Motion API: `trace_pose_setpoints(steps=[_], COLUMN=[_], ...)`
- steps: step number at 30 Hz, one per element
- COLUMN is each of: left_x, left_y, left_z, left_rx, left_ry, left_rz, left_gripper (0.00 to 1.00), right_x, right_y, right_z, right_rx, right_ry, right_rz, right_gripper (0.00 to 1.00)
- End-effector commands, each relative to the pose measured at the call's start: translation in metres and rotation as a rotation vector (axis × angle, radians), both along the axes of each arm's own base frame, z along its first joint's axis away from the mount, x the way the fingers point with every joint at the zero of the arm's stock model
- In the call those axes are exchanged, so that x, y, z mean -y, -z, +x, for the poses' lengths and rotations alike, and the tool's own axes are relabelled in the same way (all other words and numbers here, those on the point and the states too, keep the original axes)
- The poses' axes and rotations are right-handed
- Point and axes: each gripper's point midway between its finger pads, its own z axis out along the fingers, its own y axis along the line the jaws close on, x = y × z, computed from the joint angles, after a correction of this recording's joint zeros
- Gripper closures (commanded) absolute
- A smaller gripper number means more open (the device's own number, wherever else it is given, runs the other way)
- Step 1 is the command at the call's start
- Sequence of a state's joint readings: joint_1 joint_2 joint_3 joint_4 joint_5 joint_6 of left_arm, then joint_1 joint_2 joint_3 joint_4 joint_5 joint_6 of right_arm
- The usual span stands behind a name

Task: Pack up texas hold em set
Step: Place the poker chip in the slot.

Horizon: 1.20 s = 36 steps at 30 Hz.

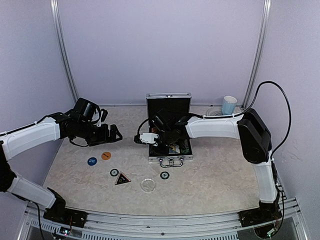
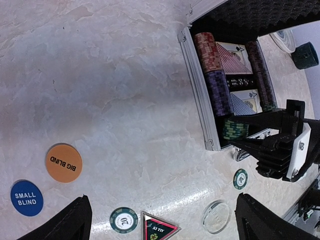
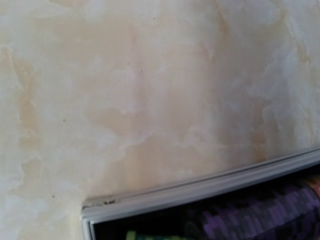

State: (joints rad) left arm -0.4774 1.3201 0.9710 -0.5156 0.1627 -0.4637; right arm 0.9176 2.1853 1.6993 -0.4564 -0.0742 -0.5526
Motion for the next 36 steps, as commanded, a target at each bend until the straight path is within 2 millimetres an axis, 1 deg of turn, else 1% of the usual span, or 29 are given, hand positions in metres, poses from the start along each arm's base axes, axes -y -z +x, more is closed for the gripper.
trace_pose_setpoints(steps=[1, 3, 5, 8, 9, 14, 18, 21, 22, 23, 26, 28, 32, 36], left_x=[0.001, 0.002, 0.002, 0.002, 0.002, 0.002, 0.001, 0.0, -0.001, -0.001, -0.002, -0.004, -0.007, -0.006], left_y=[-0.003, -0.003, -0.004, -0.006, -0.006, -0.007, -0.005, -0.003, -0.002, -0.001, 0.003, 0.006, 0.018, 0.029], left_z=[0.001, 0.001, 0.001, 0.001, 0.001, 0.0, -0.001, -0.001, -0.001, -0.001, -0.001, -0.001, -0.005, -0.014], left_rx=[0.015, 0.015, 0.016, 0.02, 0.022, 0.024, 0.019, 0.016, 0.015, 0.013, 0.011, 0.01, -0.027, -0.053], left_ry=[0.006, 0.006, 0.007, 0.008, 0.008, 0.01, 0.01, 0.008, 0.006, 0.005, 0.008, 0.006, -0.002, 0.01], left_rz=[-0.021, -0.021, -0.023, -0.025, -0.025, -0.026, -0.023, -0.016, -0.012, -0.01, 0.005, 0.017, 0.042, 0.077], left_gripper=[0.01, 0.01, 0.01, 0.01, 0.01, 0.01, 0.01, 0.01, 0.01, 0.01, 0.01, 0.01, 0.01, 0.01], right_x=[-0.007, -0.007, -0.007, -0.006, -0.004, -0.001, 0.004, 0.011, 0.013, 0.014, 0.009, 0.007, 0.005, 0.014], right_y=[0.009, 0.006, 0.001, -0.005, -0.005, -0.011, -0.017, -0.02, -0.02, -0.022, -0.035, -0.053, -0.075, -0.089], right_z=[-0.004, -0.002, 0.001, 0.005, 0.005, 0.005, 0.011, 0.015, 0.015, 0.014, 0.005, 0.002, 0.008, 0.017], right_rx=[-0.013, -0.001, 0.018, 0.044, 0.051, 0.07, 0.102, 0.124, 0.127, 0.126, 0.106, 0.125, 0.163, 0.19], right_ry=[-0.025, -0.02, -0.011, -0.002, 0.002, 0.011, 0.045, 0.078, 0.086, 0.088, 0.058, 0.05, 0.081, 0.174], right_rz=[-0.017, -0.018, -0.015, -0.015, -0.017, -0.015, -0.022, -0.038, -0.041, -0.038, 0.025, 0.085, 0.137, 0.144], right_gripper=[0.9, 0.83, 0.73, 0.61, 0.59, 0.57, 0.56, 0.54, 0.52, 0.46, 0.21, 0.12, 0.08, 0.08])
